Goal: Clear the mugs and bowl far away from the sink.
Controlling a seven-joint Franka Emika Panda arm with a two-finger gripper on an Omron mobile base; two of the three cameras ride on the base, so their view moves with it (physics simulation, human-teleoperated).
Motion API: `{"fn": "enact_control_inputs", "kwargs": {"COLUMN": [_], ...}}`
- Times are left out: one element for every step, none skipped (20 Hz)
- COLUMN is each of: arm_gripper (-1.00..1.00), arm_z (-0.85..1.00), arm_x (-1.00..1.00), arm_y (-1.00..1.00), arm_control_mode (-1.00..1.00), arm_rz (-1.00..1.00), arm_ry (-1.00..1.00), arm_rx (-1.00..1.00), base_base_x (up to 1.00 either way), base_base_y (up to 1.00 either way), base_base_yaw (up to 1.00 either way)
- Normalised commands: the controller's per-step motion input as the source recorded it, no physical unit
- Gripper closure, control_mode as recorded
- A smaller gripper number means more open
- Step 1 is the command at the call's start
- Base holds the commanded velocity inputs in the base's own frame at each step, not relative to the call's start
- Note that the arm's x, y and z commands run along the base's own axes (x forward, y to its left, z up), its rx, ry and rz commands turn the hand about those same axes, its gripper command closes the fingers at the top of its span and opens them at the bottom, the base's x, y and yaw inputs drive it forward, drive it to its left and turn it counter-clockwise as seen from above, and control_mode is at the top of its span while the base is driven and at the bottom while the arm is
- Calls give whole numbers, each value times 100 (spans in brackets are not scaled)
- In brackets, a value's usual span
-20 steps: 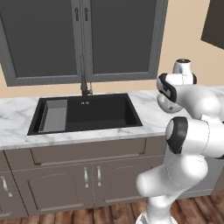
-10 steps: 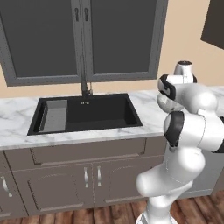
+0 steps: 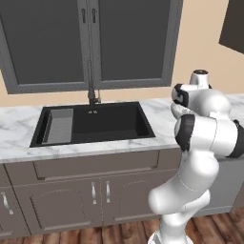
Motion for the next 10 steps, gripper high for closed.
{"fn": "enact_control_inputs", "kwargs": {"arm_gripper": [-100,-100,-100,-100,-100,-100,-100,-100,-100,-100], "arm_z": [-19,-19,-19,-18,-17,-17,-16,-16,-15,-15], "arm_x": [24,24,26,26,26,28,26,26,26,26], "arm_y": [-11,-11,-13,-14,-15,-16,-17,-17,-16,-15], "arm_control_mode": [-100,-100,-100,-100,-100,-100,-100,-100,-100,-100], "arm_rz": [5,5,5,5,5,5,5,5,5,5], "arm_ry": [0,0,0,0,0,0,0,0,0,0], "arm_rx": [0,0,0,0,0,0,0,0,0,0], "base_base_x": [0,0,0,0,0,0,0,0,0,0], "base_base_y": [0,0,0,0,0,0,0,0,0,0], "base_base_yaw": [0,0,0,0,0,0,0,0,0,0]}}
